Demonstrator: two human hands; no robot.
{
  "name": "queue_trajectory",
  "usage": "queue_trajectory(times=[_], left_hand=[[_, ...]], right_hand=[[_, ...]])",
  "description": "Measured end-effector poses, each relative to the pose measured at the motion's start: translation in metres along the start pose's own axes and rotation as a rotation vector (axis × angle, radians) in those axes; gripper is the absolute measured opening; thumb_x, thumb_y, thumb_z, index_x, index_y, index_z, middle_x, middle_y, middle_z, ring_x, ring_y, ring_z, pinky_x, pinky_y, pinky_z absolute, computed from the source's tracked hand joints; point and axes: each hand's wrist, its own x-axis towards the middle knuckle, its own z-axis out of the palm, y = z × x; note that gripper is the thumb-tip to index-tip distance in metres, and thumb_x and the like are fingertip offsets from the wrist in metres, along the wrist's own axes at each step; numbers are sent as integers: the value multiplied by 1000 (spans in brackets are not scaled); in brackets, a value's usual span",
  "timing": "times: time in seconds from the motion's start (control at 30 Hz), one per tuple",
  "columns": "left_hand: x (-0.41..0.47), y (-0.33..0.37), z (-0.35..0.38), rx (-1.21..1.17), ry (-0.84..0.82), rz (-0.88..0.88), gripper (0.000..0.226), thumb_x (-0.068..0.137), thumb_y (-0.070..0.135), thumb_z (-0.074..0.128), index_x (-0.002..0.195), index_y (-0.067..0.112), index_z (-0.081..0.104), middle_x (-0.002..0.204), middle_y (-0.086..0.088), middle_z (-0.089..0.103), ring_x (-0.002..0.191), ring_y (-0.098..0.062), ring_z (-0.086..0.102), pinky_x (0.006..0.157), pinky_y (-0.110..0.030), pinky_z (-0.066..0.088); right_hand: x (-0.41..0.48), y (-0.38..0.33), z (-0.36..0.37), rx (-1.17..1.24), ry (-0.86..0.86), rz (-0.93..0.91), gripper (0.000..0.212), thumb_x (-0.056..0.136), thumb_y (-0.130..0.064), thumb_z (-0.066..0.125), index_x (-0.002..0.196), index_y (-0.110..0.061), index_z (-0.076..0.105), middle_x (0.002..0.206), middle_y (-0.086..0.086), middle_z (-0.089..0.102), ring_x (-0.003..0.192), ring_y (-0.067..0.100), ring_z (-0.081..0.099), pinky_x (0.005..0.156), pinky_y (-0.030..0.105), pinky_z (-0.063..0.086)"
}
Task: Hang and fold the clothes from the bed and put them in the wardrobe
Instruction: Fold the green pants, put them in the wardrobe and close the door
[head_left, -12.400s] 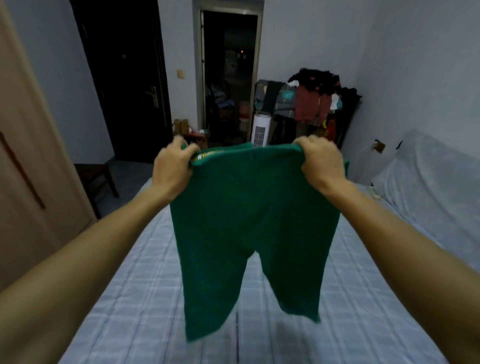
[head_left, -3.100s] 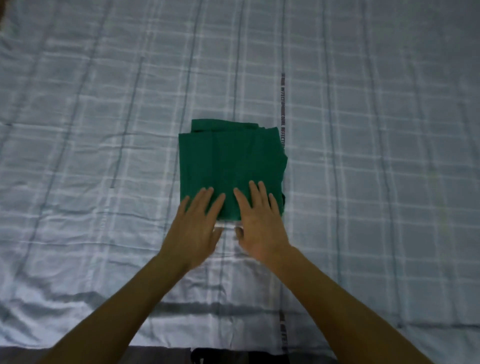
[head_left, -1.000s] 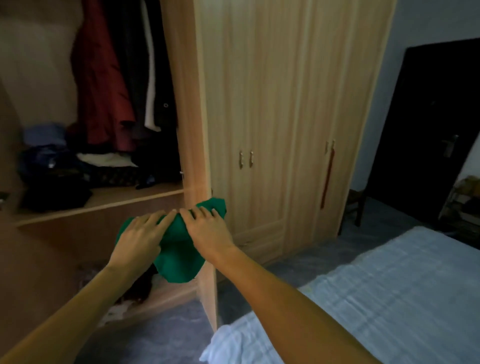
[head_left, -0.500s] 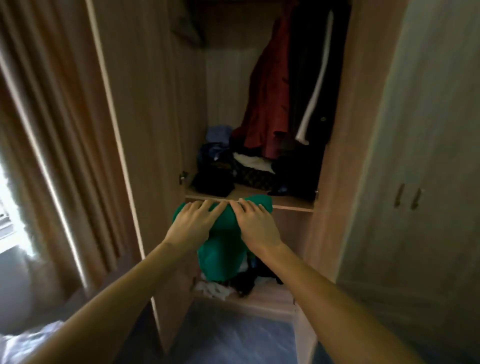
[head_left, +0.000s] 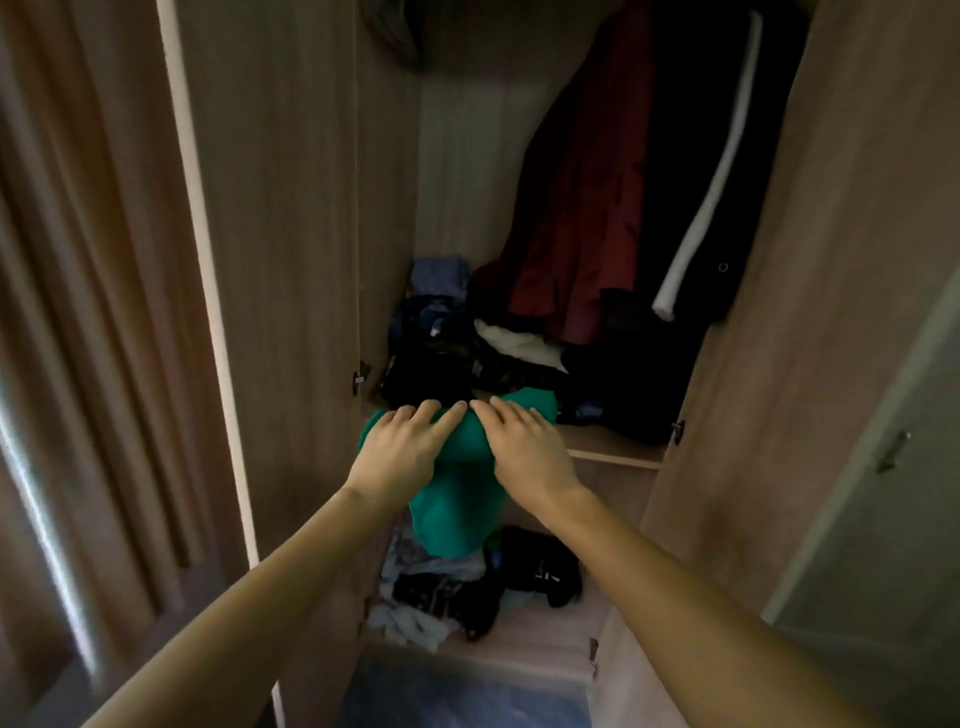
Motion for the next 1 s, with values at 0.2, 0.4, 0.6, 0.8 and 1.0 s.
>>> queue_trajectory(times=[0.2, 0.4, 0.6, 0.8, 1.0], left_hand=[[38, -28, 55, -97, -70, -11, 72, 76, 2, 59, 143, 17, 37, 125, -11, 54, 98, -36, 58, 77, -43, 50], [93, -57, 106, -77, -107, -47, 68, 86, 8, 48, 148, 23, 24, 137, -5, 44, 109, -30, 52, 83, -38, 45], [184, -100, 167, 62, -182, -70, 68, 87, 11, 47, 148, 24, 20, 135, -5, 44, 109, -30, 52, 79, -39, 47], [311, -169, 199, 181, 5, 6, 76, 59, -5, 73, 131, 10, 52, 101, -20, 61, 74, -38, 61, 52, -38, 49], [378, -220, 249, 246, 127, -46, 84, 48, -6, 75, 129, 7, 55, 113, -25, 61, 93, -40, 61, 83, -48, 49]], right_hand=[[43, 15, 46, -17, -83, 24, 71, 88, -2, 56, 149, -17, 22, 150, 11, 34, 137, 27, 35, 110, 42, 32], [100, 44, 104, 41, -99, 24, 70, 86, -3, 58, 147, -17, 26, 147, 10, 40, 133, 26, 41, 106, 40, 38], [191, 92, 175, 122, -43, 12, 63, 85, -5, 55, 143, -18, 33, 133, 6, 52, 118, 26, 54, 90, 38, 47], [333, 148, 222, 203, 154, -38, 68, 69, 7, 64, 134, -4, 48, 118, 21, 61, 100, 36, 62, 80, 45, 53], [418, 167, 278, 268, 247, -17, 82, 65, 5, 71, 140, -4, 40, 138, 23, 47, 125, 38, 47, 107, 53, 34]])
